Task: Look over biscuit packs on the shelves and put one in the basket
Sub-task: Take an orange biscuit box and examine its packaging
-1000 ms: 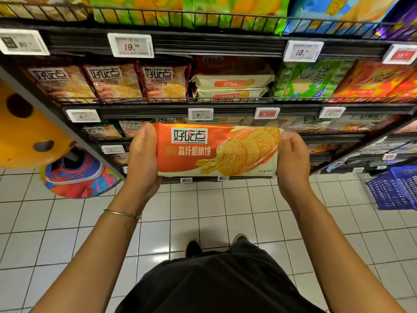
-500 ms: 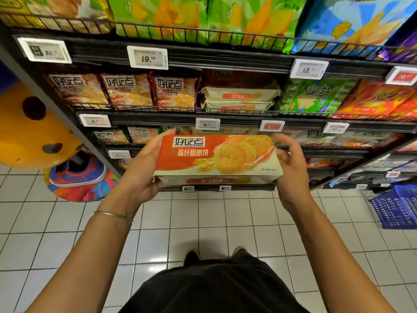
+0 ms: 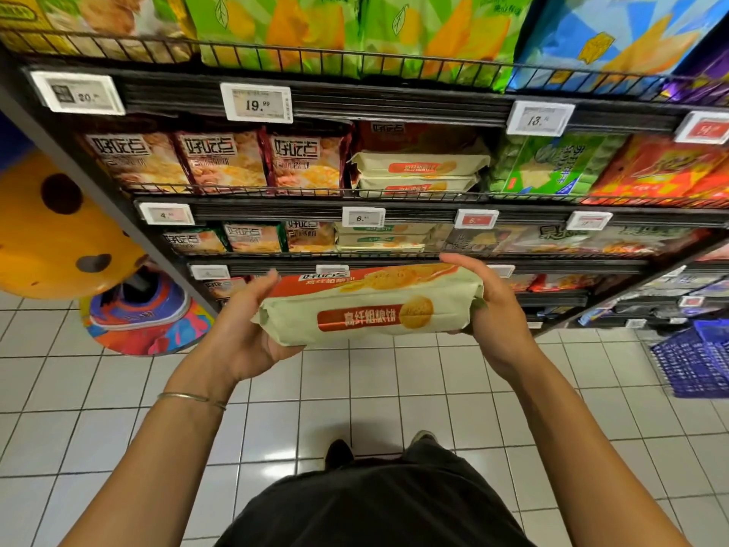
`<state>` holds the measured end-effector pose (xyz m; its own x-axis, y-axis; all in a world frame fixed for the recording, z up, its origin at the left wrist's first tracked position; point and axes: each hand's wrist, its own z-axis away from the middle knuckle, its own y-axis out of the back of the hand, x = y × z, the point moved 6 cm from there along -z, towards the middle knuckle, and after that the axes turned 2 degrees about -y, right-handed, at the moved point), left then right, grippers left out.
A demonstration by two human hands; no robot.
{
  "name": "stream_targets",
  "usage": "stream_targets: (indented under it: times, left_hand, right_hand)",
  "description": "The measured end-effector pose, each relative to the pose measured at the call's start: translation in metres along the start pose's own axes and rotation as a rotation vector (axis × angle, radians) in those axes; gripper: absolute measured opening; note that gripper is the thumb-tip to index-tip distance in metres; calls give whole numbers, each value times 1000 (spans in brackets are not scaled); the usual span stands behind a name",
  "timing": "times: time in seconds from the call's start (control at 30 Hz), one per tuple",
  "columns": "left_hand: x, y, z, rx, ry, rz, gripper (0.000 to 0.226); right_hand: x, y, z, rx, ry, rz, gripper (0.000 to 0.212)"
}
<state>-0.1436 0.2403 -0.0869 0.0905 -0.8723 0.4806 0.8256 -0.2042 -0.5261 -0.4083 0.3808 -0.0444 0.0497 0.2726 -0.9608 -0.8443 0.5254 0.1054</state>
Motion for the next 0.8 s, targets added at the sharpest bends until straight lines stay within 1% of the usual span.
stream_targets:
  times: [0.07, 0.1, 0.17, 0.27, 0.3, 0.37, 0.47, 0.57, 0.6, 0.67, 0.8]
  left_hand:
    - [0, 1, 1, -28, 17, -24, 58]
    - [1, 1, 1, -35, 8, -51, 59]
    - [4, 1, 0, -49, -37, -69, 53]
    - [6, -1, 0, -71, -77, -35, 43]
    - [5, -1, 0, -68, -80, -37, 44]
    - [5, -1, -1, -56, -87, -67, 56]
    - [6, -2, 2, -46, -96, -120, 69]
    - [8, -1, 3, -49, -111, -116, 70]
    - [9, 0, 3, -47, -122, -105, 69]
    - [13, 2, 2, -45, -149, -87, 64]
    - [18, 6, -1, -46, -172, -88, 52]
  right_hand:
    - [4, 0, -1, -3, -59, -13, 51]
    - [7, -1, -2, -7, -88, -18, 50]
    - [12, -3, -3, -14, -156, -56, 48]
    - [18, -7, -5, -46, -232, -136, 41]
    - [20, -7, -5, -48, -249, -159, 38]
    - [25, -7, -5, -23, -281, -176, 37]
    - [28, -12, -4, -9, -318, -195, 48]
    - [25, -16, -2, -31, -338, -227, 73]
    - [24, -17, -2, -46, -332, -231, 79]
    - [20, -19, -2, -72, -320, -240, 81]
    - [17, -18, -6, -74, -297, -170, 72]
